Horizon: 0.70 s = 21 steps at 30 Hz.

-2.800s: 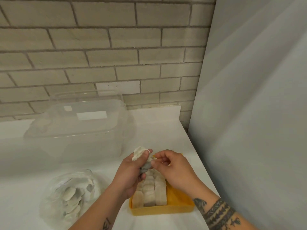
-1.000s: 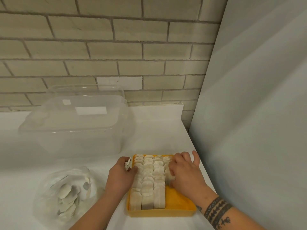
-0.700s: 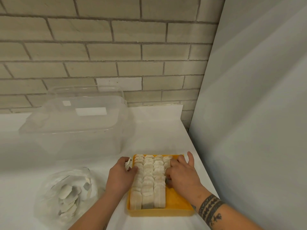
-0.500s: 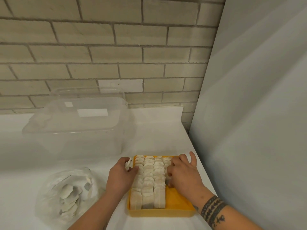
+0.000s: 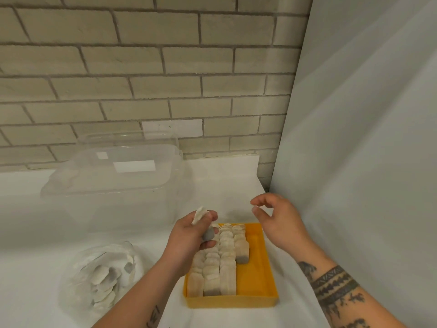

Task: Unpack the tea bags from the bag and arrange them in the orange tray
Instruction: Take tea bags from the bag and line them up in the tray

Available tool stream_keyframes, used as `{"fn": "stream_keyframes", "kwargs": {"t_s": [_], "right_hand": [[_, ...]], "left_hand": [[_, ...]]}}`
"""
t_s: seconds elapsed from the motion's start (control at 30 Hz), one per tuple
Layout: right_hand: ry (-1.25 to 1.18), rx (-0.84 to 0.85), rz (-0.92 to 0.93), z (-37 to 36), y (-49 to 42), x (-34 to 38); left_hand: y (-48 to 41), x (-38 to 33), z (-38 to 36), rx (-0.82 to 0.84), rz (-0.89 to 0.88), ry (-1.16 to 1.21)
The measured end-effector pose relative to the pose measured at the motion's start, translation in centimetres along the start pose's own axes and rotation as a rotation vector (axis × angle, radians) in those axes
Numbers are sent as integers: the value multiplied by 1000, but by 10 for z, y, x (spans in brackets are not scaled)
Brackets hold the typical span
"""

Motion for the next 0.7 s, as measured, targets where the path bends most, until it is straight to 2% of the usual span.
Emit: {"fn": "stream_keyframes", "kwargs": {"t_s": [0.07, 0.27, 0.57, 0.7], "right_hand": [[-53, 8, -4, 4, 1, 2], [-267, 182, -20, -25, 21, 28], [-330, 78, -99, -40, 27, 28], [-333, 110, -88, -36, 27, 24]], "left_hand": [[2, -1, -2, 33, 27, 48], [12, -4, -20, 125, 144, 212], [13, 8, -10, 251, 147, 216], [11, 12, -6, 146, 76, 87]]}}
Point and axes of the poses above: each hand's wrist, its own y-axis away from the middle knuckle, its own z-axis out of the back of the hand, x = y × z, the point moved 2 cm from there along -y, towards the middle knuckle, and after that the axes turned 15 degrees about z, right-handed, at the moved point
